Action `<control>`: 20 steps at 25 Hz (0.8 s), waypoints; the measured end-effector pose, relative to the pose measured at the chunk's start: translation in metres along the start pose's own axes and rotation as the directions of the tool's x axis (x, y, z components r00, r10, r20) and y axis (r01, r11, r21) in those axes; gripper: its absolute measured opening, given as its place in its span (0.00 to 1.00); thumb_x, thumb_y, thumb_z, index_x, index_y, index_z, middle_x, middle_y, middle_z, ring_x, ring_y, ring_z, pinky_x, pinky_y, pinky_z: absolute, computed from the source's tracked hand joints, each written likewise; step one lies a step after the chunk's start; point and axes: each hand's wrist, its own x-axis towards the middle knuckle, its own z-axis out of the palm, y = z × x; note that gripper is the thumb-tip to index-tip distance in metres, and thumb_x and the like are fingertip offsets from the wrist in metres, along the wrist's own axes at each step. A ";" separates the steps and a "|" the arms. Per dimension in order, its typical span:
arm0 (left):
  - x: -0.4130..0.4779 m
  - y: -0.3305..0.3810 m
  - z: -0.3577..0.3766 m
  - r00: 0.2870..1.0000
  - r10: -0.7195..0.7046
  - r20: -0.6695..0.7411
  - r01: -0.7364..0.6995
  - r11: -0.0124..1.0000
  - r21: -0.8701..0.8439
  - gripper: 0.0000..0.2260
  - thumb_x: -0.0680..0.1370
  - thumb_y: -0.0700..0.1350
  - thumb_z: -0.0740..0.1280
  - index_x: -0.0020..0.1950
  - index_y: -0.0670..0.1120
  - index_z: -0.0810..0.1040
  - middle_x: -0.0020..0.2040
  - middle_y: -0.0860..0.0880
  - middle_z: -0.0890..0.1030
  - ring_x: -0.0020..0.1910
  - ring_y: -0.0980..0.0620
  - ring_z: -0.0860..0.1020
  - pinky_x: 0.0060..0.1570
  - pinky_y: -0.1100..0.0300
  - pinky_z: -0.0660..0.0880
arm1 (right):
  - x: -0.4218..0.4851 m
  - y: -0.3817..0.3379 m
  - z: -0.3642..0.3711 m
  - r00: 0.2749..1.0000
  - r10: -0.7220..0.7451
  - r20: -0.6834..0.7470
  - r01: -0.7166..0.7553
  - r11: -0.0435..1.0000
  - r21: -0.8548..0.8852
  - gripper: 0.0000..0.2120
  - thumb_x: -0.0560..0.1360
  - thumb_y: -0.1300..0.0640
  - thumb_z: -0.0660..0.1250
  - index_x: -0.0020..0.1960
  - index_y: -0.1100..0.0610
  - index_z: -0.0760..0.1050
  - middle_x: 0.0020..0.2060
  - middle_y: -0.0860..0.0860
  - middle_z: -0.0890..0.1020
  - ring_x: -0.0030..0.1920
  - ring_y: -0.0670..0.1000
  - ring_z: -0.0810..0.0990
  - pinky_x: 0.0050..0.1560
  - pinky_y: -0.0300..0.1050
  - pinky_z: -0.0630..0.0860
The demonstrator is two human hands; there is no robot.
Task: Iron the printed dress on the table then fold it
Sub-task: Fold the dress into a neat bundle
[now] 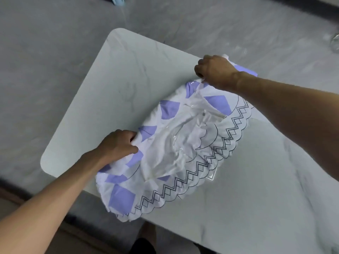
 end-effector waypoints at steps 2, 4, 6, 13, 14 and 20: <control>-0.025 0.030 0.011 0.990 0.140 0.033 -0.143 0.972 0.185 0.10 0.71 0.46 0.67 0.36 0.48 0.67 0.36 0.51 0.76 0.40 0.43 0.75 0.33 0.58 0.63 | -0.044 0.008 -0.003 0.990 -0.049 -0.131 0.051 0.999 0.014 0.09 0.64 0.71 0.69 0.39 0.61 0.73 0.36 0.59 0.76 0.40 0.62 0.75 0.37 0.54 0.73; -0.044 0.052 0.041 0.959 0.284 0.023 -0.277 0.911 0.306 0.03 0.72 0.47 0.66 0.42 0.49 0.74 0.42 0.48 0.81 0.44 0.42 0.79 0.37 0.59 0.65 | -0.097 0.010 0.004 0.981 -0.032 -0.189 0.039 0.999 0.030 0.09 0.66 0.70 0.69 0.36 0.59 0.72 0.34 0.58 0.74 0.38 0.61 0.75 0.35 0.53 0.73; -0.055 0.065 0.087 0.928 0.372 0.005 -0.355 0.883 0.306 0.02 0.71 0.45 0.65 0.42 0.49 0.74 0.40 0.47 0.82 0.41 0.43 0.80 0.36 0.59 0.68 | -0.153 0.006 0.031 0.987 0.001 -0.158 0.004 0.999 0.033 0.07 0.68 0.67 0.70 0.37 0.59 0.73 0.35 0.57 0.74 0.38 0.60 0.74 0.35 0.51 0.70; -0.032 0.067 0.215 0.883 0.451 0.130 -0.469 0.860 0.202 0.13 0.63 0.52 0.73 0.33 0.48 0.71 0.27 0.49 0.77 0.24 0.48 0.76 0.22 0.64 0.68 | -0.219 -0.029 0.165 0.945 0.275 0.178 -0.313 0.916 0.250 0.08 0.60 0.67 0.67 0.38 0.60 0.76 0.39 0.60 0.75 0.37 0.63 0.75 0.35 0.49 0.68; -0.023 0.068 0.210 0.912 0.395 0.116 -0.409 0.901 0.144 0.13 0.71 0.54 0.69 0.35 0.48 0.71 0.31 0.49 0.78 0.30 0.47 0.78 0.28 0.61 0.70 | -0.217 -0.028 0.171 0.934 0.301 0.191 -0.348 0.885 0.310 0.08 0.60 0.64 0.65 0.39 0.60 0.77 0.40 0.59 0.76 0.39 0.63 0.76 0.37 0.49 0.70; 0.059 0.091 0.093 0.989 0.049 -0.137 -0.097 0.924 -0.369 0.19 0.73 0.51 0.73 0.60 0.48 0.74 0.55 0.53 0.77 0.52 0.52 0.76 0.50 0.59 0.69 | -0.205 -0.030 0.127 0.116 0.788 0.605 -0.649 -0.401 0.647 0.33 0.67 0.50 0.76 0.68 0.57 0.67 0.65 0.56 0.68 0.62 0.57 0.72 0.60 0.54 0.74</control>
